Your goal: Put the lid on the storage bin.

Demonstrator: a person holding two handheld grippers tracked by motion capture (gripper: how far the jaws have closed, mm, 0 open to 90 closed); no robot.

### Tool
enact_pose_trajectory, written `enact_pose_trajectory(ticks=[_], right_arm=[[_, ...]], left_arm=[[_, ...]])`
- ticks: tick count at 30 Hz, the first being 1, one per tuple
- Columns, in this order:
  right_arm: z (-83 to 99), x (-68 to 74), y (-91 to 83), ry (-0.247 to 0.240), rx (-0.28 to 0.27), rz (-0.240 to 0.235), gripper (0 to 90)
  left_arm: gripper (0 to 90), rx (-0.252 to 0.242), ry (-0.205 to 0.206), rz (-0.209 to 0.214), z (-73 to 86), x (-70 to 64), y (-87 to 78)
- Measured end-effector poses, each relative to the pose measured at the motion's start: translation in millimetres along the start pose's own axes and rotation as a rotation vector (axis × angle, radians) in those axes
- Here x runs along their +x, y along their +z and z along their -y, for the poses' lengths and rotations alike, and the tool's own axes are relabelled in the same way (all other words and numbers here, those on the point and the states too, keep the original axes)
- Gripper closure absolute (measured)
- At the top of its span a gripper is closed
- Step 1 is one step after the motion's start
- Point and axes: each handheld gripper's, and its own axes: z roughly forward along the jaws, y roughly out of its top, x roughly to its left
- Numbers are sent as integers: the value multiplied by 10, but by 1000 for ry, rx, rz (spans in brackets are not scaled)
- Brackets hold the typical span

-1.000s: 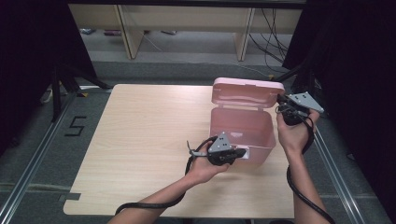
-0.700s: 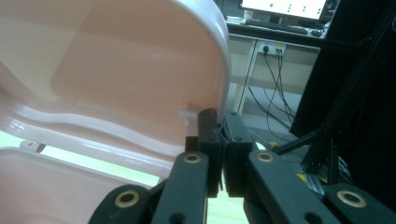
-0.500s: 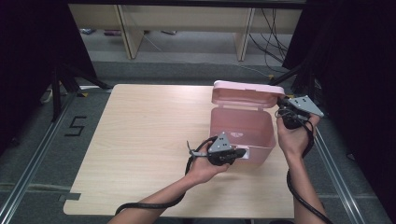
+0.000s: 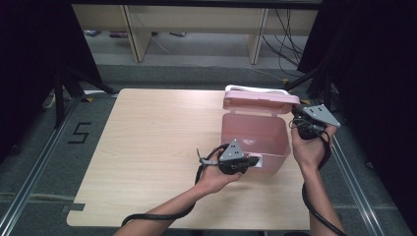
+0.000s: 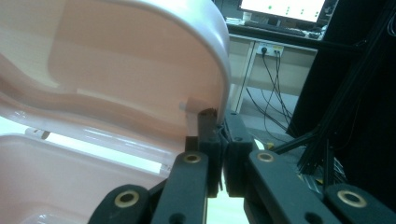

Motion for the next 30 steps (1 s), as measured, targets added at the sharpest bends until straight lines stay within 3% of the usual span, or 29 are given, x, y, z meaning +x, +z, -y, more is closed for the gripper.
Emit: enact_pose_trajectory(ticks=[1,6,8,9,12,18,19,23,25,30], right_arm=[[6,19,-9,20,7,1,889],[17,11,-22,1,7,-3,889],[26,28,-32,18,9,4,889],[28,10,-26,-6,-1,2,889],[39,27,-42,14,9,2,889],[56,24,-50,-6,1,2,888],[61,36,-57,11,6,4,888],[72,21,-66,-13,7,-2,887],[81,42,-67,7,0,2,887],[92,40,-84,4,7,-3,886]], left_arm=[[898,1,1,0,0,0,-1],[898,-5,3,0,3,-3,3],[898,-8,1,2,4,-2,6],[898,-9,0,3,4,0,6],[897,-9,-1,3,3,-1,6],[896,-2,-13,-2,-3,-1,-13],[896,-6,-13,-1,-7,-3,-21],[895,-22,-21,7,-40,-7,-76],[895,-31,-28,4,-81,0,-131],[896,-64,-32,-30,-215,66,-288]])
